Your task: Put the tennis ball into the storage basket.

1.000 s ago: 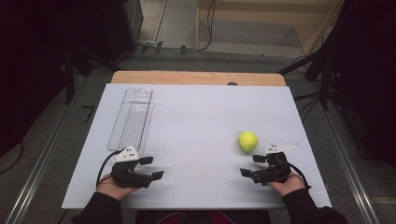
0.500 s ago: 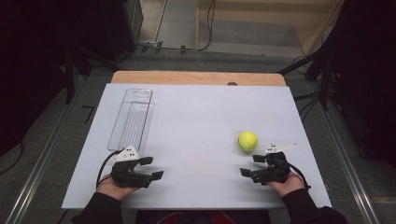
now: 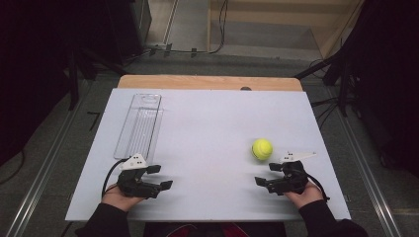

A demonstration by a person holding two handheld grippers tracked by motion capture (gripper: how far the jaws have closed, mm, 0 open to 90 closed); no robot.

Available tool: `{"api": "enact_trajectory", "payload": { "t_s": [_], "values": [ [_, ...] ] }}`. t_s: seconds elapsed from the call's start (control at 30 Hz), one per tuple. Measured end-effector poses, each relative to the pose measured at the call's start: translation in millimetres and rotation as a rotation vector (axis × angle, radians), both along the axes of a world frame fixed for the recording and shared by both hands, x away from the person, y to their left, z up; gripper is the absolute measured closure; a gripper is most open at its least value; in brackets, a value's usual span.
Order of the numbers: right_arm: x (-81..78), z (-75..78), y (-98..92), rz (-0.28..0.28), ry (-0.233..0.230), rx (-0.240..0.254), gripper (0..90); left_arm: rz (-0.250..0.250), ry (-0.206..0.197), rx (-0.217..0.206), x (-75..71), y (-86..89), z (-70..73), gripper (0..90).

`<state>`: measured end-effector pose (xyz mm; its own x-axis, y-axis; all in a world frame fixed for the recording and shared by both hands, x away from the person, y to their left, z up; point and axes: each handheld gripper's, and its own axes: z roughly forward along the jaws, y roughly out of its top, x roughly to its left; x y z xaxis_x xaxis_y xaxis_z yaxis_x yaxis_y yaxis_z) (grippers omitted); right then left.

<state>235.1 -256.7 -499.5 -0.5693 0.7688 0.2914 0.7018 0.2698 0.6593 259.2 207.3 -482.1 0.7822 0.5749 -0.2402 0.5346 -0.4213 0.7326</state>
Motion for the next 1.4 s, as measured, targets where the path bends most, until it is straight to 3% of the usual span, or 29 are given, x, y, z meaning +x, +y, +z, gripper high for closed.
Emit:
{"api": "enact_trajectory", "payload": {
  "t_s": [0.7, 0.8, 1.0, 1.23, 1.4],
  "values": [
    [0.6, 1.2, -2.2, -0.026, -0.013, -0.016, 13.3, 0.005, 0.012, -0.012, 0.7, 0.7, 1.2, 24.0],
    [1.0, 3.2, -6.0, -0.034, -0.026, -0.026, 13.3, 0.005, 0.010, -0.015, 0.7, 0.7, 1.4, 24.1],
    [4.0, 7.6, -17.4, -0.069, -0.036, 0.007, 13.3, 0.006, 0.012, -0.018, 1.4, 1.6, 1.7, 24.1],
    [7.4, 18.6, -19.3, -0.059, -0.059, 0.000, 13.2, 0.009, 0.012, -0.019, 1.8, 1.9, 1.8, 24.1],
    [13.6, 21.8, -19.0, -0.083, -0.081, -0.024, 0.0, 0.013, 0.016, -0.021, 1.9, 1.6, 1.5, 24.1]
  ]
}}
